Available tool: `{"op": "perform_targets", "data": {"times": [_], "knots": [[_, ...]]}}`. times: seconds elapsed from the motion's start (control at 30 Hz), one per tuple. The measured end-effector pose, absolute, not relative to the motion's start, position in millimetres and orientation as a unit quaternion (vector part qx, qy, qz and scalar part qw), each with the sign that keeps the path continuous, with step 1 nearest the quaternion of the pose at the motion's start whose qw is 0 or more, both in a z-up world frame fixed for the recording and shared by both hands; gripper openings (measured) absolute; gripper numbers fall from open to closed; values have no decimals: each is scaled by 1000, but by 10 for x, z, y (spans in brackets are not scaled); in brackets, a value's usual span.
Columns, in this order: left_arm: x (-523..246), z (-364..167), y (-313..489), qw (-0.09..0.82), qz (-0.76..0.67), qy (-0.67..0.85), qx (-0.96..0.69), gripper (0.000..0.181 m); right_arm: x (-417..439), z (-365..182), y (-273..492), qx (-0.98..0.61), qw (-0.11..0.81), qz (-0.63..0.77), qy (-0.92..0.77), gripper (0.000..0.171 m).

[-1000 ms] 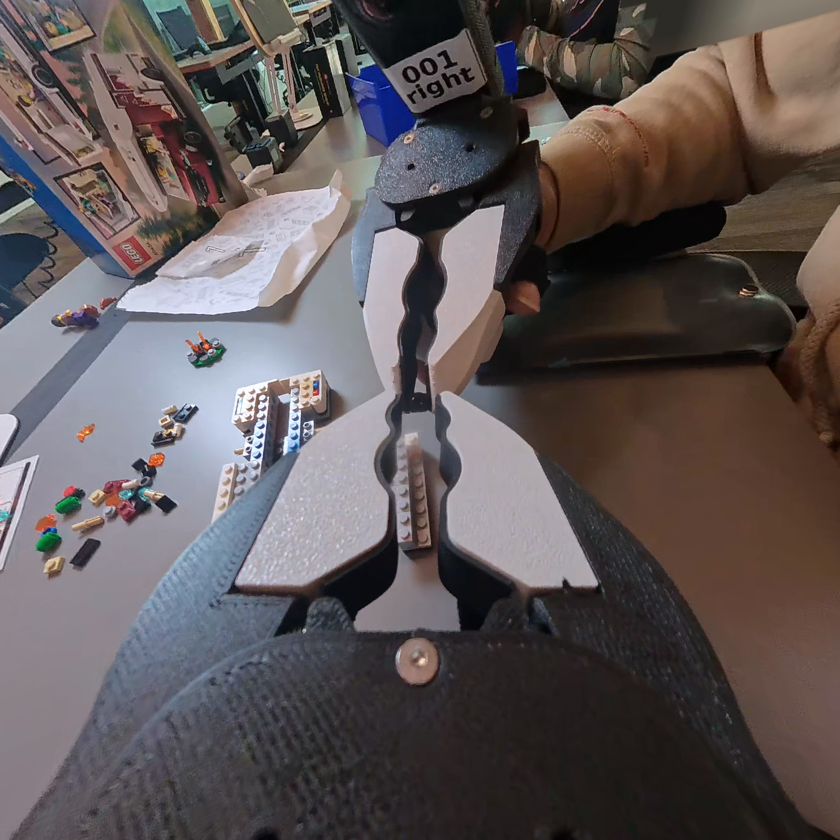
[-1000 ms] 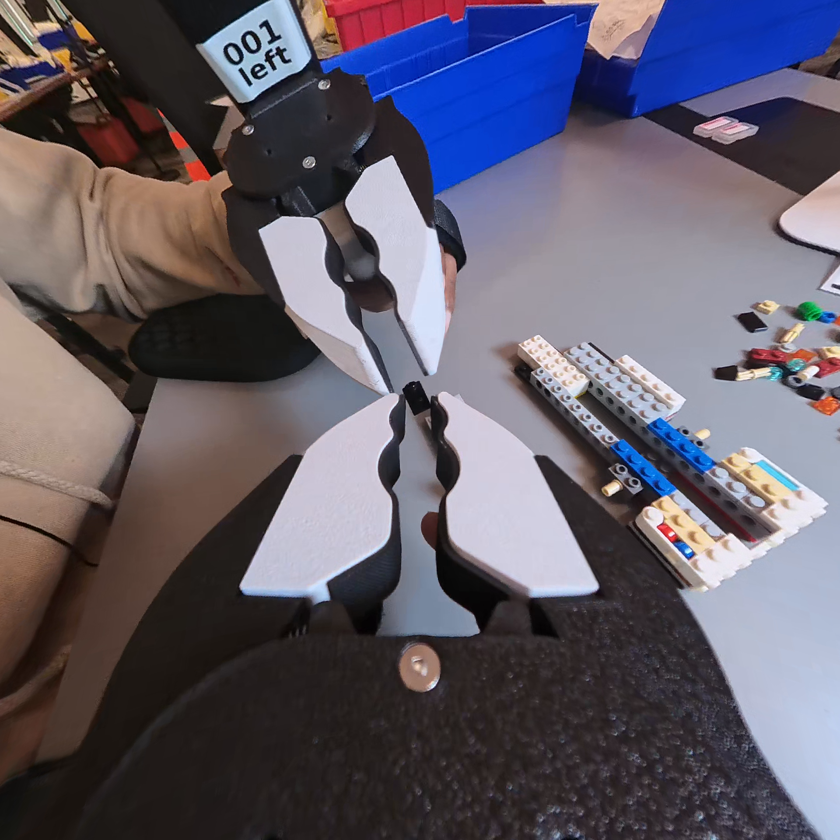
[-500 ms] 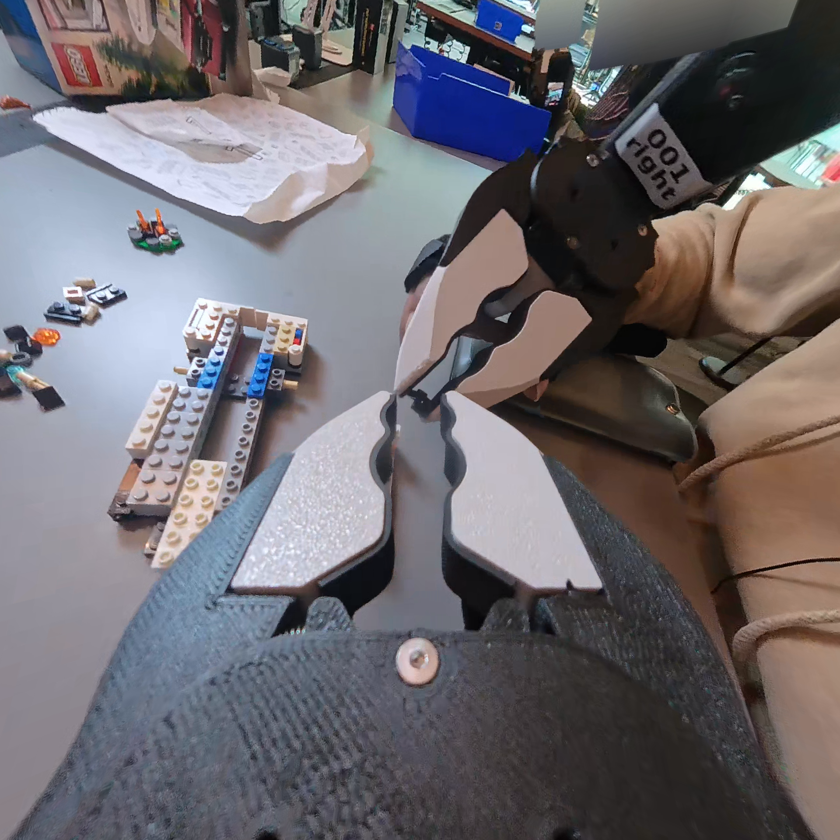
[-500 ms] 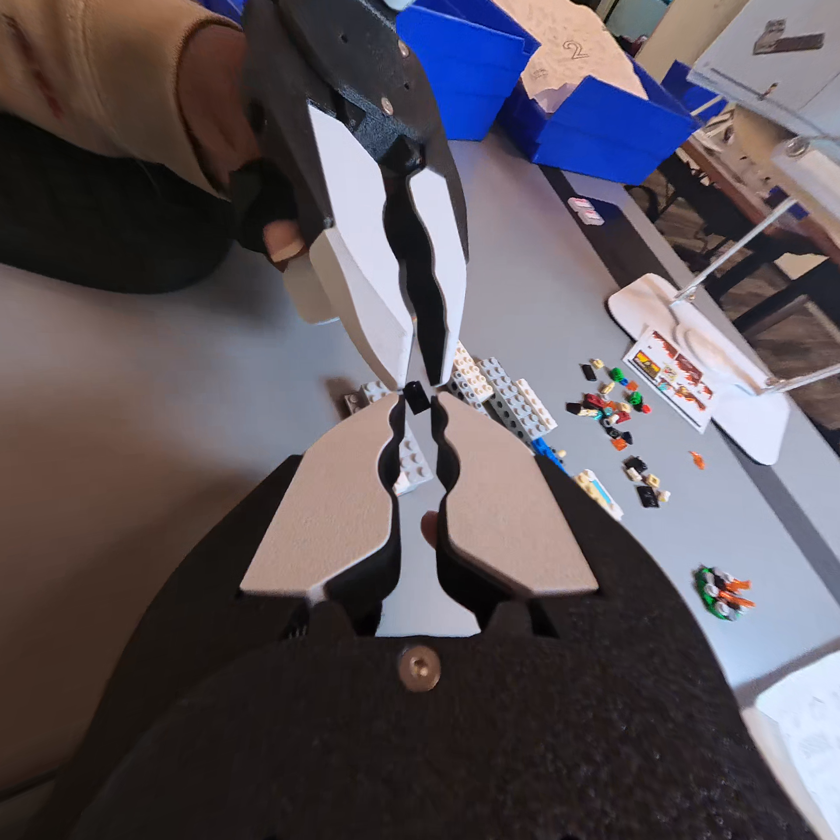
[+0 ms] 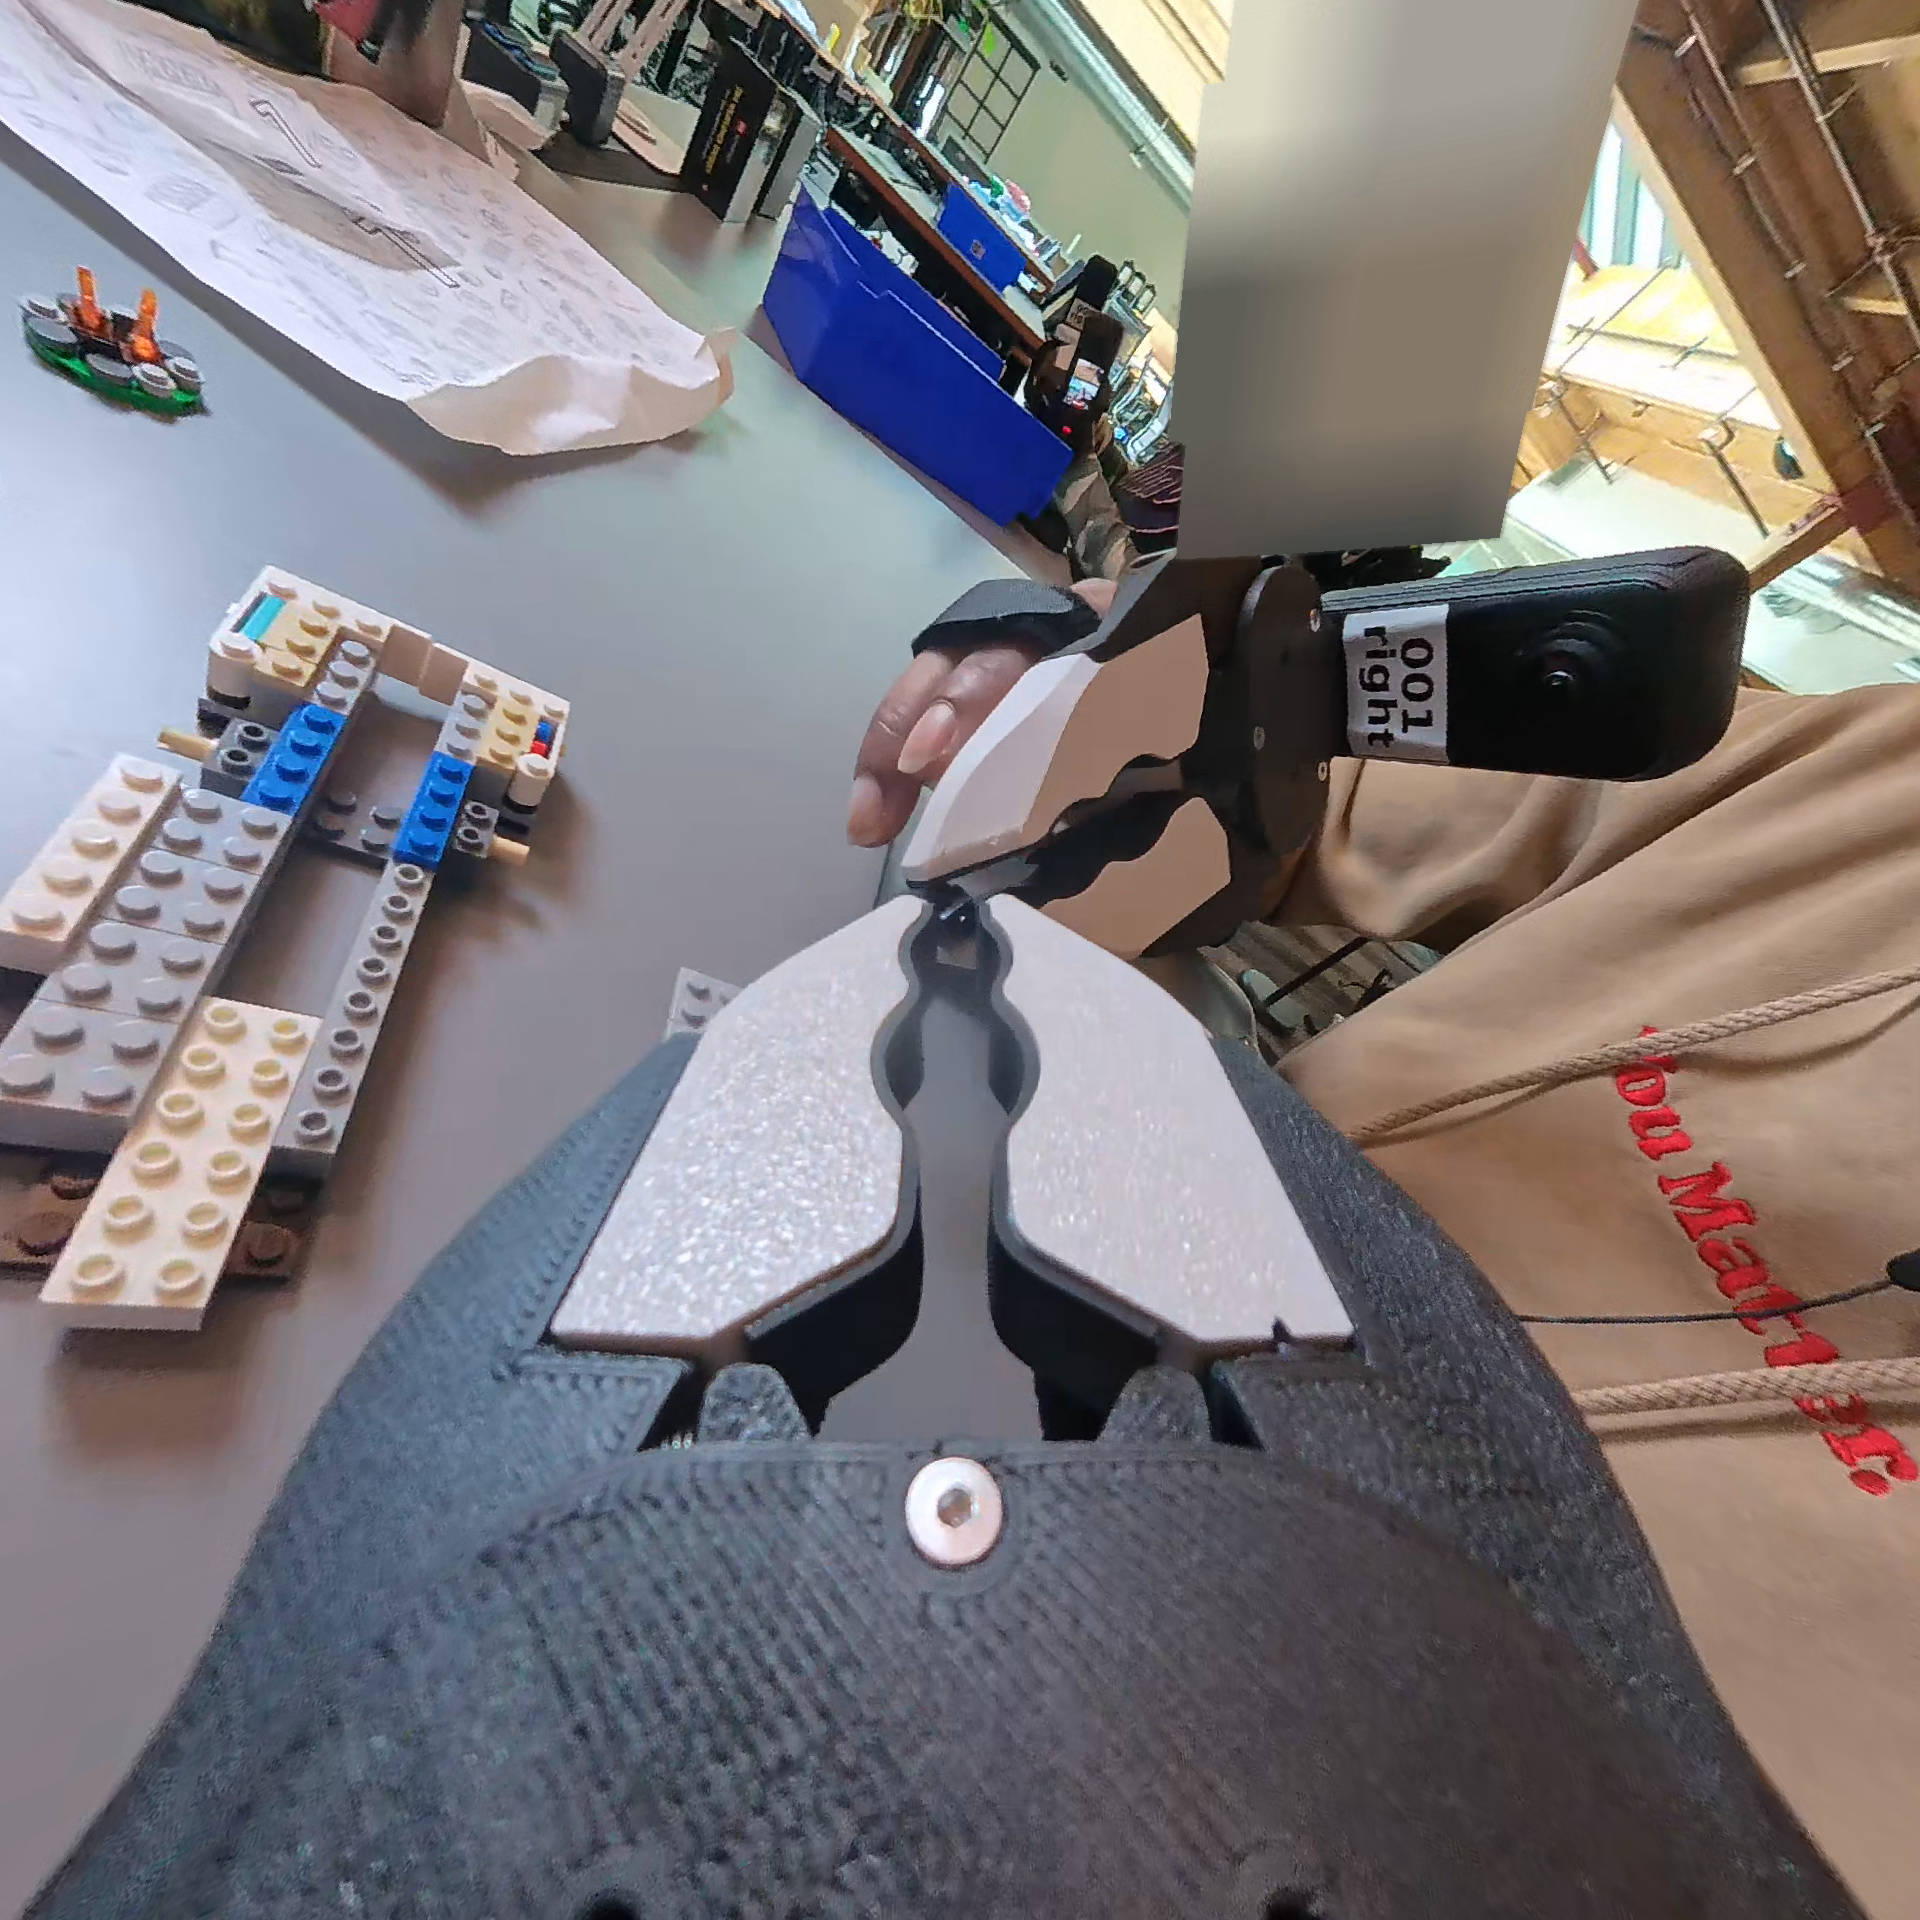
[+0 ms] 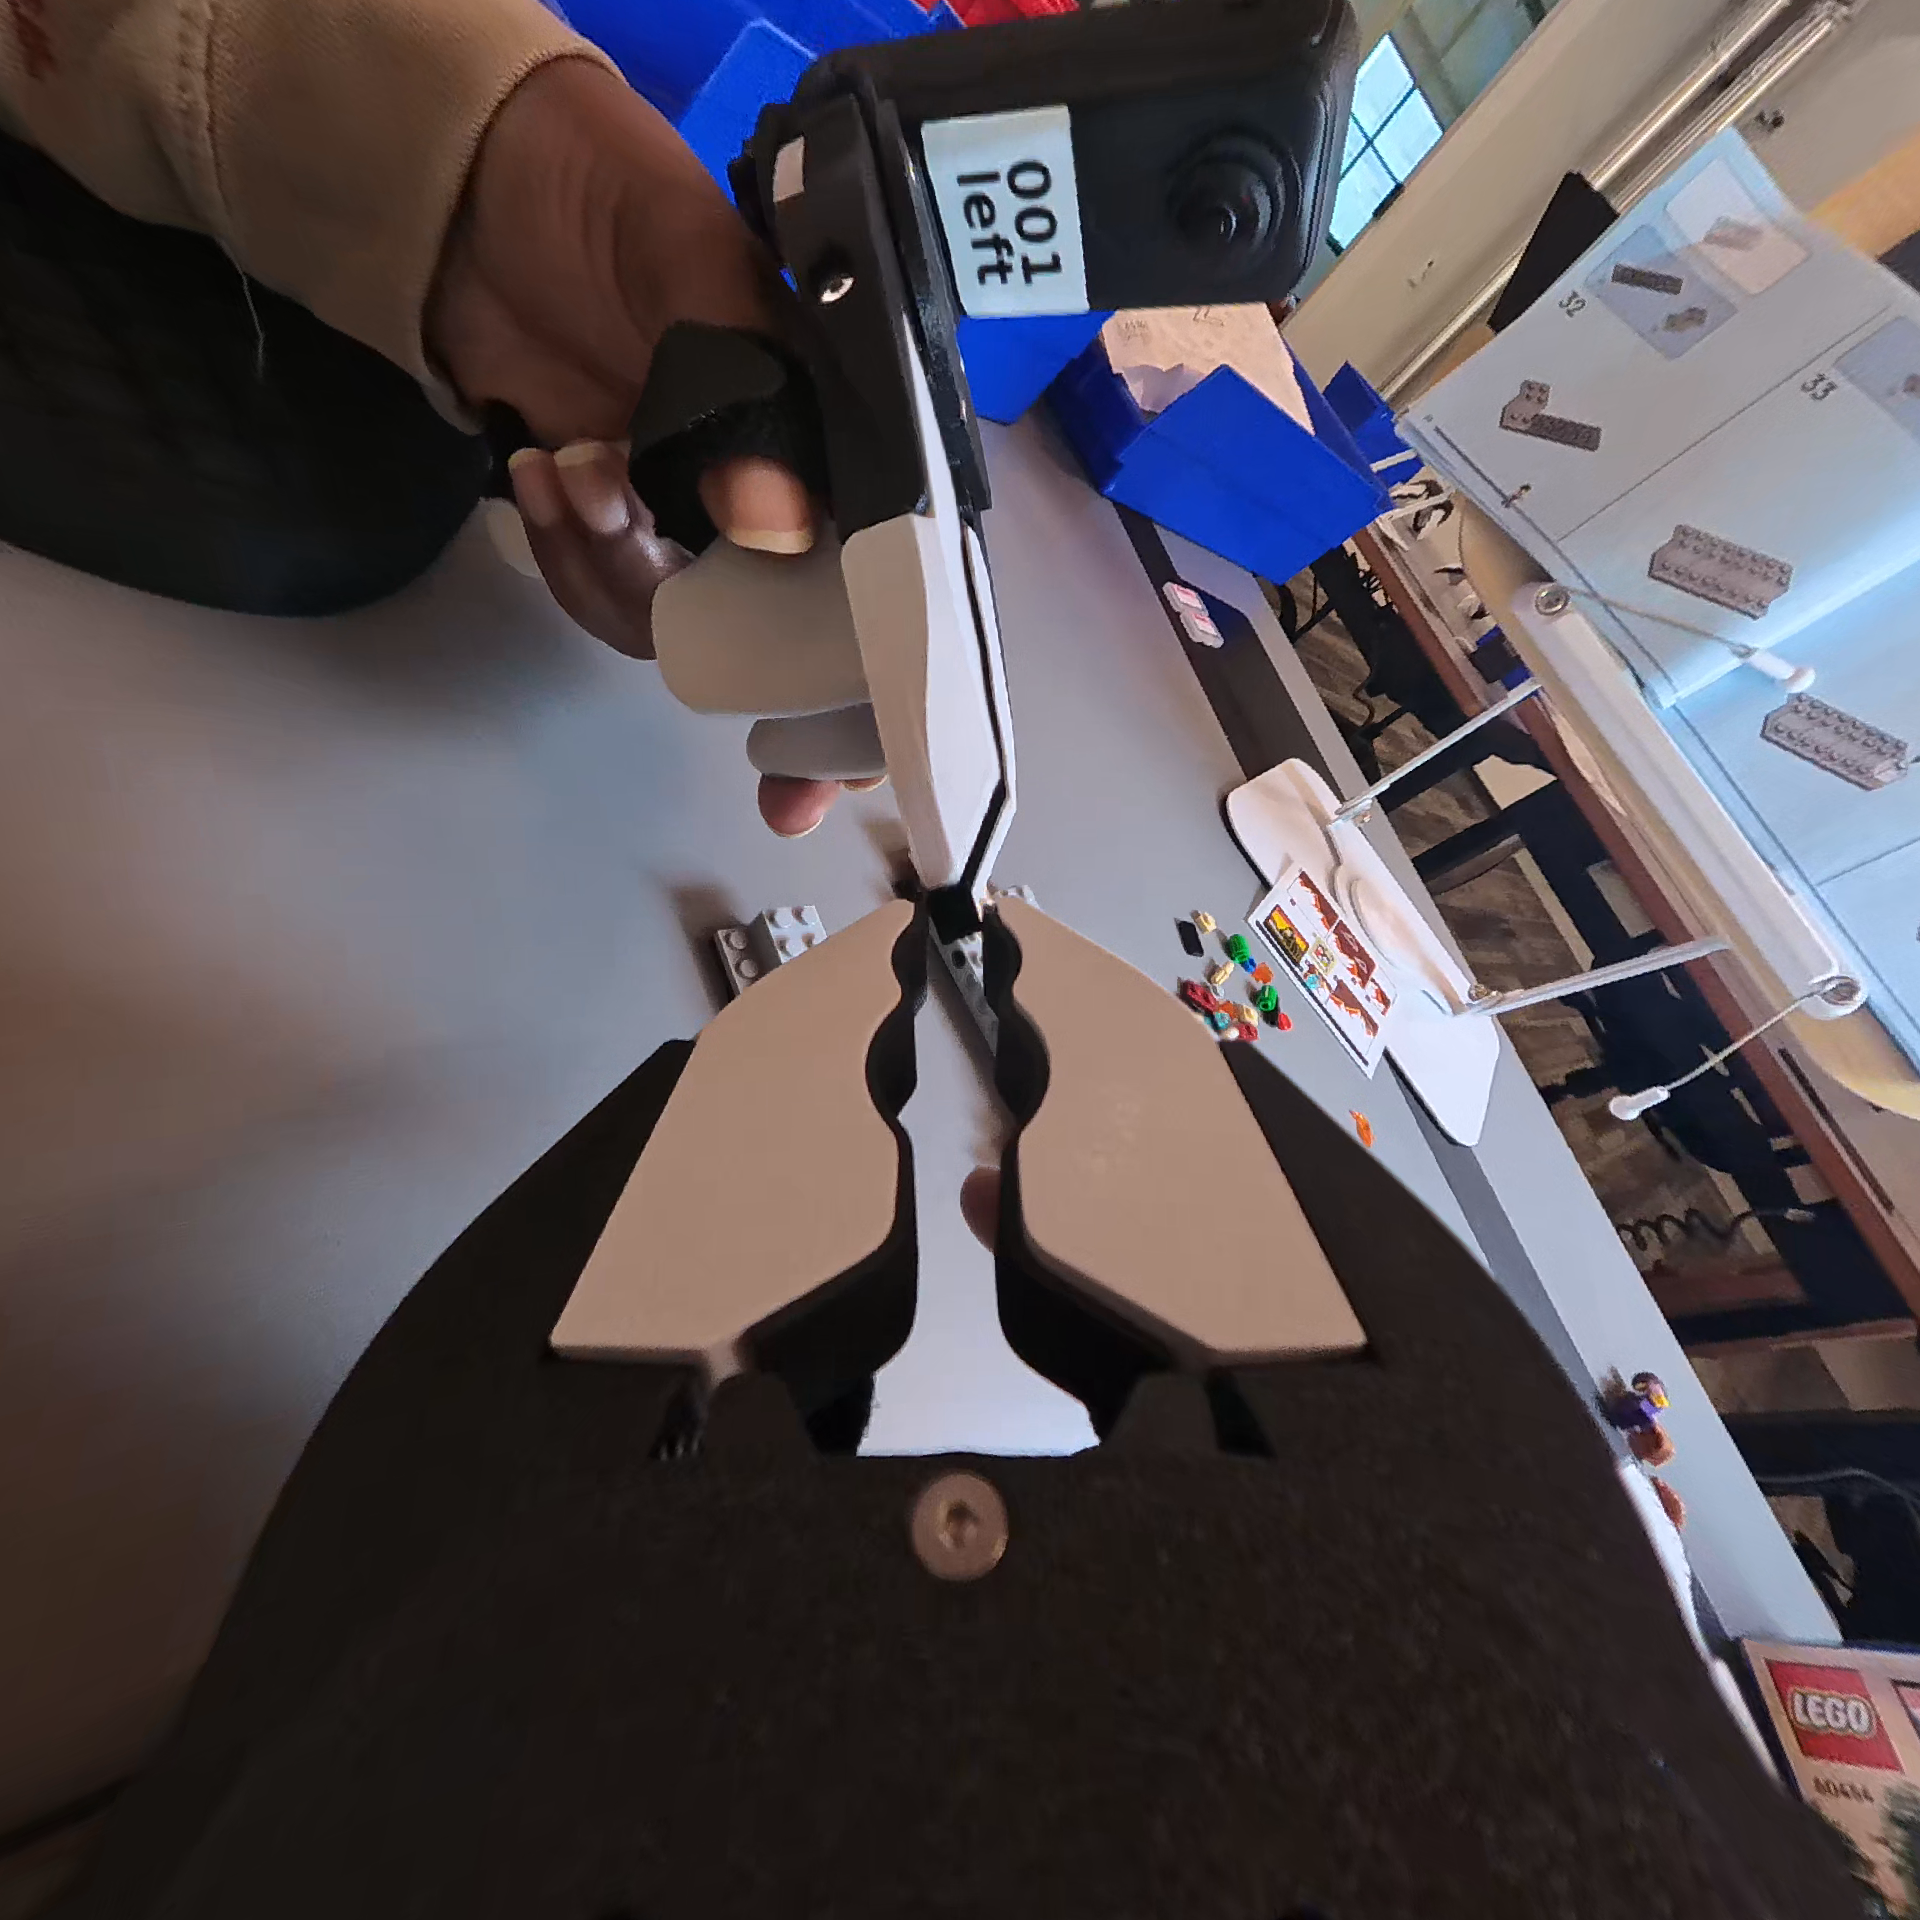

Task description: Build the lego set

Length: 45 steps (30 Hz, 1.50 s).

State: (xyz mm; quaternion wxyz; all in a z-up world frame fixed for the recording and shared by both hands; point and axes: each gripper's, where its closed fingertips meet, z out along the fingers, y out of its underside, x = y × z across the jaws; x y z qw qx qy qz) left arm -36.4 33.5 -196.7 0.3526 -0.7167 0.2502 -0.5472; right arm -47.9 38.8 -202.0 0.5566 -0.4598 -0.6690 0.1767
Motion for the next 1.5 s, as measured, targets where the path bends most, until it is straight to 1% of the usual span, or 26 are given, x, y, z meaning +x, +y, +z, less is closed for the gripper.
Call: {"op": "perform_targets", "data": {"times": [0.03,0.13,0.23,0.33,0.4,0.5,0.57,0.63,0.73,0.8,0.87,0.97,1.07,1.3,1.4,1.5], "knots": [[-365,-1954,321,349,-554,252,-713,7,-479,-2012,371,-455,557,184,-670,9],[-367,-1873,262,337,-587,255,-690,6,-466,-1962,289,-433,554,230,-673,10],[-361,-1835,191,314,-616,260,-674,6,-438,-1930,191,-416,538,283,-676,16],[-347,-1825,154,300,-631,260,-666,6,-431,-1907,155,-410,536,301,-674,14],[-342,-1822,137,296,-635,262,-664,6,-432,-1900,160,-408,541,296,-673,8],[-339,-1837,139,295,-632,264,-667,6,-428,-1919,159,-417,529,300,-675,8],[-345,-1875,158,309,-608,278,-677,7,-429,-1958,171,-436,509,312,-673,8],[-368,-1919,176,344,-556,316,-688,11,-432,-2018,167,-463,474,333,-670,8],[-397,-1995,144,398,-449,400,-693,19,-433,-2104,177,-501,427,357,-663,8],[-398,-2054,123,428,-376,448,-689,18,-442,-2169,152,-517,397,367,-664,8],[-410,-2135,133,442,-309,481,-691,16,-457,-2244,118,-529,369,366,-671,8],[-437,-2300,87,427,-244,527,-693,14,-495,-2293,69,-533,350,366,-678,8],[-457,-2357,68,425,-235,532,-693,8,-521,-2336,39,-533,338,358,-688,8],[-528,-2466,67,411,-238,525,-706,8,-569,-2417,58,-537,321,337,-704,8],[-641,-2528,159,403,-225,506,-729,8,-540,-2424,267,-528,326,281,-732,20],[-717,-2567,204,392,-233,486,-746,8,-506,-2479,458,-519,297,234,-767,25]]}}
